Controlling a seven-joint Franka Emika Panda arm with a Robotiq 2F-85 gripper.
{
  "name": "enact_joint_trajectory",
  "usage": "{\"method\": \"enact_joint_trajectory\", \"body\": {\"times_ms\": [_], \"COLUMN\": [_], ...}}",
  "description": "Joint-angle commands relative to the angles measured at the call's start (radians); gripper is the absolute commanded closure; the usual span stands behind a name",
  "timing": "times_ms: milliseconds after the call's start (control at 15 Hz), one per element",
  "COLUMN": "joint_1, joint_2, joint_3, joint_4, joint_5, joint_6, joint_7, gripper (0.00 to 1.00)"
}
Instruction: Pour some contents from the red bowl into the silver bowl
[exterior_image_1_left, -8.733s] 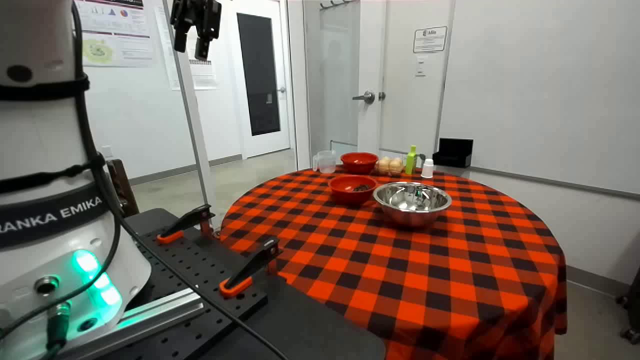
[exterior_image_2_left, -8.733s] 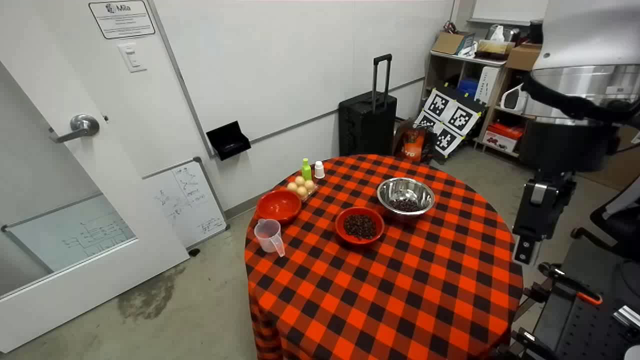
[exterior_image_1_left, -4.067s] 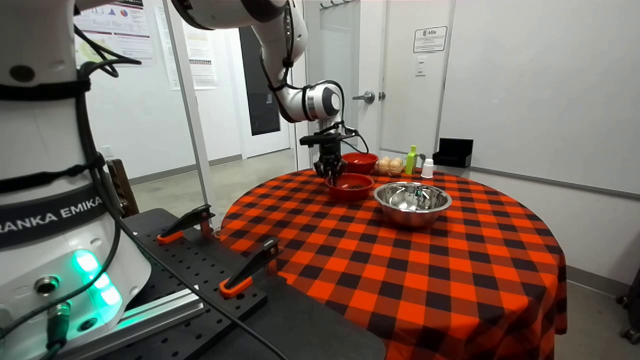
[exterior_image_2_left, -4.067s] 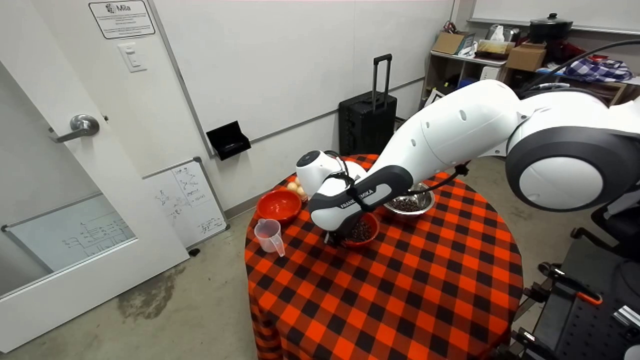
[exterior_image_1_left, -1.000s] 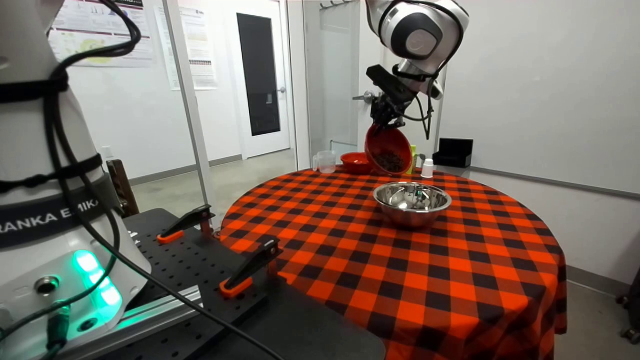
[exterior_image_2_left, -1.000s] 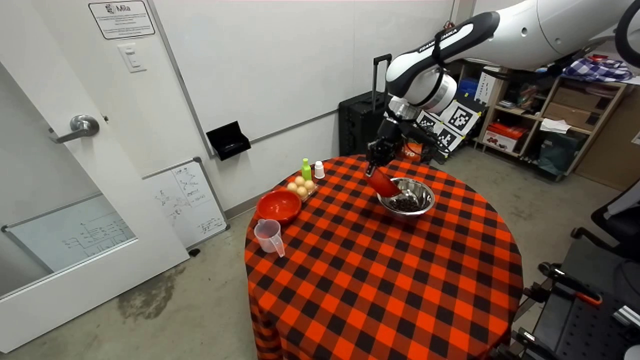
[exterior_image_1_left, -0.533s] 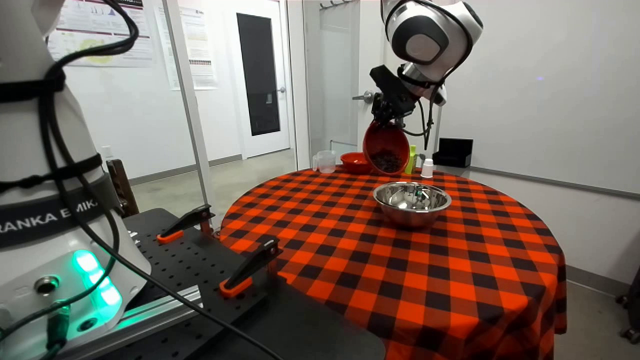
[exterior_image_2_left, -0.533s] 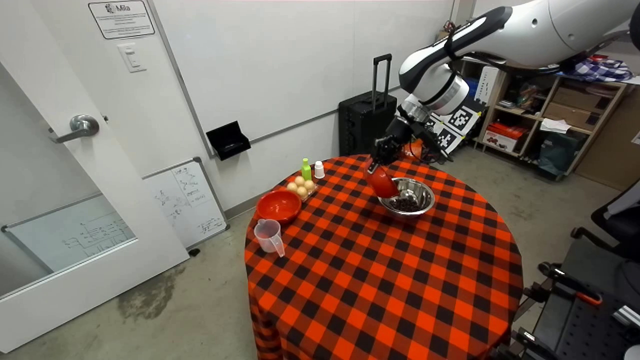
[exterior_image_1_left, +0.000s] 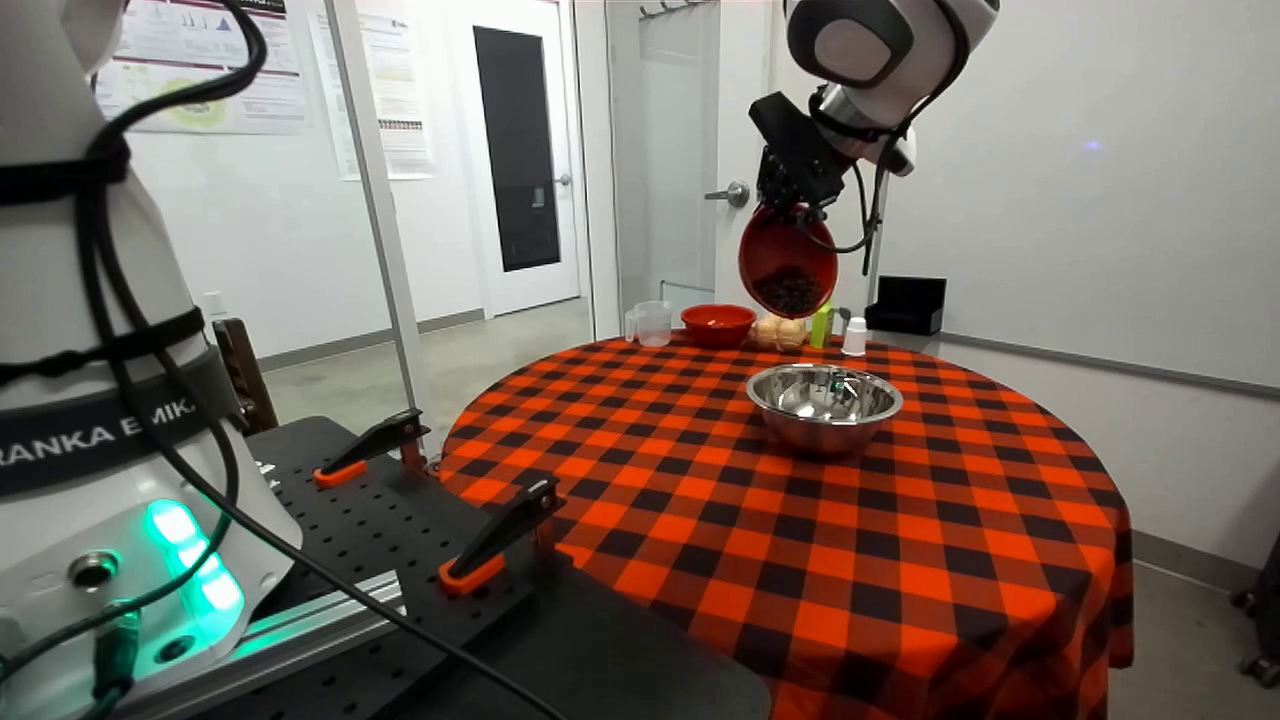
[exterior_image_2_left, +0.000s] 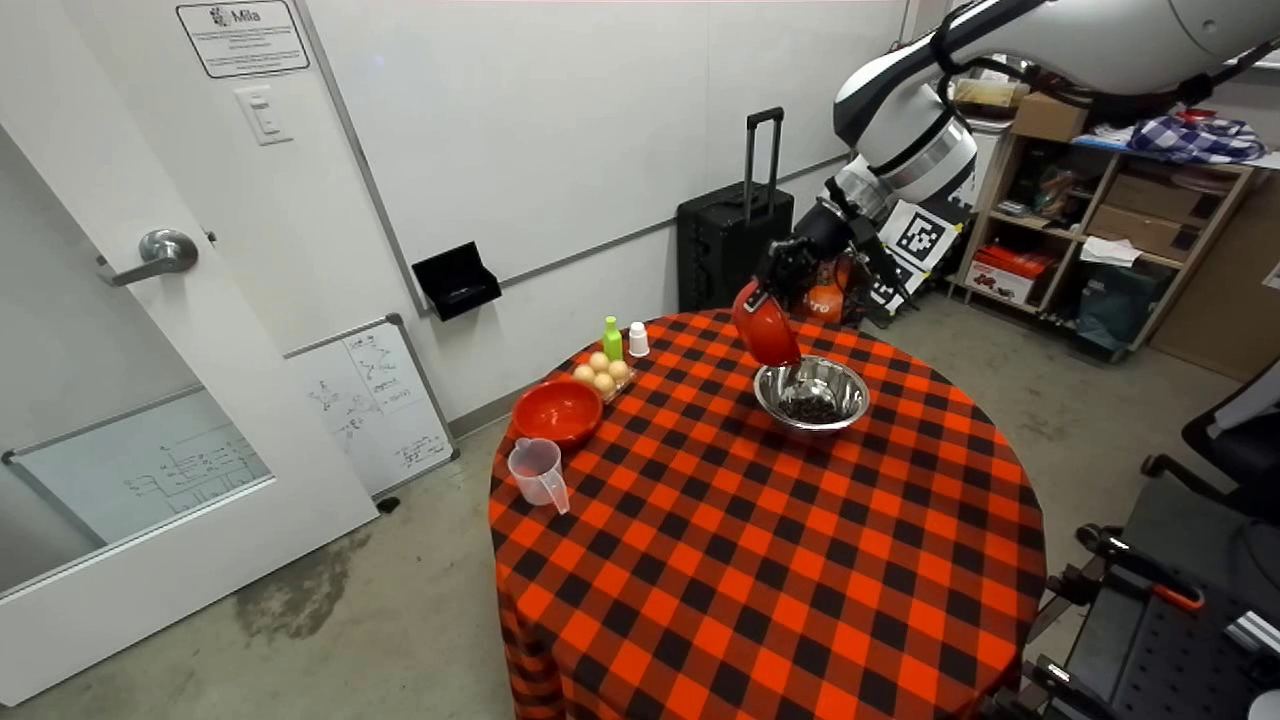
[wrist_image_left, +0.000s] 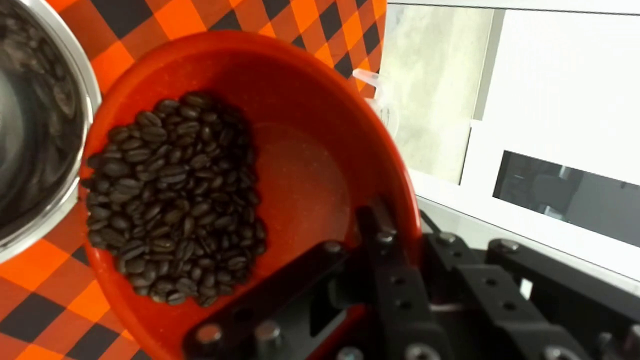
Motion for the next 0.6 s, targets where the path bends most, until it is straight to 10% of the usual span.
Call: {"method": "enact_joint_trajectory", "body": {"times_ms": [0, 533], "joint_1": [0.024, 0.056], "joint_2": [-0.073, -0.108], "joint_3": [-0.049, -0.094], "joint_4": [-0.065, -0.105], "joint_5": [0.065, 0.136], "joint_6": [-0.013, -0.016], "joint_7": [-0.047, -0.069], "gripper": [0.99, 0.99]}}
